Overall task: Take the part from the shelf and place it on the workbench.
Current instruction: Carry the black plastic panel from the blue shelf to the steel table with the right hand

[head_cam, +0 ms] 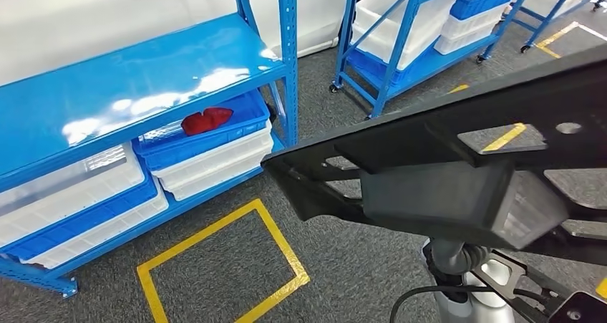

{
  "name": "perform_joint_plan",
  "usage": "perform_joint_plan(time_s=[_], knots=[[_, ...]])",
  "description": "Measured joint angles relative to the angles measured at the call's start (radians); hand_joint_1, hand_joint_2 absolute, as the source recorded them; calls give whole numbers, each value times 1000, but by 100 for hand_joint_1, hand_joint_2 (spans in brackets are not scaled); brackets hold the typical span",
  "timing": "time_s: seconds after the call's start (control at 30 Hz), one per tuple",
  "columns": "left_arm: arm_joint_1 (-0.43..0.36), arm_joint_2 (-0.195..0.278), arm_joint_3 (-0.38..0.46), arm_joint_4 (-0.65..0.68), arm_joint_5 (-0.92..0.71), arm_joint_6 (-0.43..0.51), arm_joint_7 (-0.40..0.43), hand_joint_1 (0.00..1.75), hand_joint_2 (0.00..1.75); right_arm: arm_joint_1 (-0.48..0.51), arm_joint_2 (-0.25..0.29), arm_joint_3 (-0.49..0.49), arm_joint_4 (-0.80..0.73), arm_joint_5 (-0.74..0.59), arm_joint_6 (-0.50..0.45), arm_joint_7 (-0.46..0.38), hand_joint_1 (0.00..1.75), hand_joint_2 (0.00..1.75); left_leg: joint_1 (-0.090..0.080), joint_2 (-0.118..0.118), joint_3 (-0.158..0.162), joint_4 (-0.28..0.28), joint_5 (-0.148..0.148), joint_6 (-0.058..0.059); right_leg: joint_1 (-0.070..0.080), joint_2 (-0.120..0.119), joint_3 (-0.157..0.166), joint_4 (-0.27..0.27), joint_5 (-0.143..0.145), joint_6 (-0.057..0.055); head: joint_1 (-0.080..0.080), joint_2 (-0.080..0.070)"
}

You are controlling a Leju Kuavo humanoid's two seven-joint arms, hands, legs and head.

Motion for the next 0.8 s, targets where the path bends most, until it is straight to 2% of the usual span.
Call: perform_joint_plan(time_s=[0.03, 0.07, 0.1, 0.13, 0.17, 0.23, 0.27, 0.3, 0.37, 0.4, 0.47, 0.5, 0.53, 0.57, 0.6, 0.63, 0.67, 0.73, 0.77, 0.8], knots=[[2, -1, 0, 0, -3, 0, 1, 0, 175, 1, -6, 0, 1, 1, -2, 0, 175, 175, -1, 13, -1, 1, 0, 2, -2, -9, -33, 69, -30, 3, 0, 0], [2, -2, -1, 0, -6, -2, 2, 0, 175, 2, -12, 1, 2, 1, -4, 0, 175, 175, -2, 26, -2, 1, -1, 2, -4, -12, -57, 119, -45, 6, 0, 0], [2, -3, -1, 0, -9, -4, 2, 0, 175, 2, -17, 3, 4, 1, -7, 0, 175, 175, -3, 39, -3, 2, -1, 1, -6, -15, -63, 134, -41, 8, 0, 0], [1, -4, -2, 0, -12, -6, 3, 0, 175, 2, -21, 6, 7, 0, -10, 0, 175, 175, -3, 50, -3, 4, -3, 0, -7, -19, -48, 110, -20, 9, 0, 0], [-1, -6, -3, 0, -15, -8, 4, 0, 175, 2, -25, 11, 9, -1, -12, 0, 175, 175, -3, 61, -2, 6, -5, -2, -7, -30, -13, 48, 12, 8, 0, 0], [-4, -11, -6, 0, -18, -10, 6, 0, 175, -1, -29, 21, 14, -7, -13, 0, 175, 175, -7, 78, -1, 13, -11, -10, -3, -71, 60, -90, 57, 0, 0, 0], [-4, -13, -7, 0, -19, -10, 7, 0, 175, -3, -30, 27, 16, -10, -13, 0, 175, 175, -9, 85, 0, 15, -14, -15, 1, -85, 80, -130, 66, -7, 0, 0], [-4, -14, -8, 0, -20, -8, 9, 0, 175, -4, -31, 32, 19, -12, -13, 0, 175, 175, -12, 93, 0, 17, -17, -20, 4, -90, 86, -144, 65, -13, 0, 0], [-4, -18, -11, 0, -26, -4, 10, 0, 175, -4, -32, 43, 24, -14, -13, 0, 175, 175, -13, 109, 2, 17, -20, -32, 5, -69, 82, -145, 69, -25, 0, 0], [-5, -20, -15, 0, -30, -2, 11, 0, 175, -2, -32, 48, 25, -14, -13, 0, 175, 175, -11, 104, 2, 22, -27, -37, 3, -60, 82, -148, 71, -31, 0, 0], [-4, -24, -22, 0, -42, 2, 15, 0, 175, 1, -32, 61, 27, -15, -17, 0, 175, 175, -6, 63, -22, 84, -72, -47, -2, -42, 82, -154, 77, -43, 0, 0], [-3, -25, -24, 0, -46, 4, 19, 0, 175, 3, -32, 67, 28, -15, -18, 0, 175, 175, -4, 36, -50, 150, -109, -50, -2, -32, 81, -155, 79, -46, 0, 0], [-1, -26, -25, 0, -50, 6, 23, 0, 175, 6, -32, 72, 30, -16, -20, 0, 175, 175, -4, 20, -84, 225, -144, -52, -2, -20, 79, -155, 80, -48, 0, 0], [2, -26, -26, 0, -53, 7, 27, 0, 175, 9, -33, 75, 31, -16, -21, 0, 175, 175, -4, 14, -114, 288, -166, -53, -1, -8, 78, -154, 81, -50, 0, 0], [4, -26, -27, 0, -55, 8, 29, 0, 175, 12, -33, 78, 33, -16, -22, 0, 175, 175, -4, 12, -130, 319, -167, -53, 0, 5, 78, -154, 82, -50, 0, 0], [5, -27, -29, 0, -57, 8, 30, 0, 175, 14, -33, 80, 34, -16, -23, 0, 175, 175, -4, 11, -126, 306, -147, -51, 1, 17, 79, -154, 82, -50, 0, 0], [5, -27, -31, 0, -59, 8, 30, 0, 175, 15, -33, 83, 35, -18, -24, 0, 175, 175, -4, 5, -103, 252, -110, -48, 2, 29, 80, -153, 82, -50, 0, 0], [4, -27, -35, 0, -63, 8, 31, 0, 175, 16, -34, 87, 36, -27, -25, 0, 175, 175, -3, -31, -37, 102, -40, -37, 3, 52, 81, -150, 82, -46, 0, 0], [4, -27, -38, 0, -64, 8, 30, 0, 175, 16, -34, 88, 37, -33, -25, 0, 175, 175, -3, -48, -14, 50, -22, -33, 2, 62, 80, -149, 83, -41, 0, 0], [5, -27, -40, 0, -63, 9, 28, 0, 175, 16, -34, 89, 38, -39, -23, 0, 175, 175, -4, -58, -3, 24, -18, -30, 1, 72, 77, -149, 85, -35, 0, 0]])
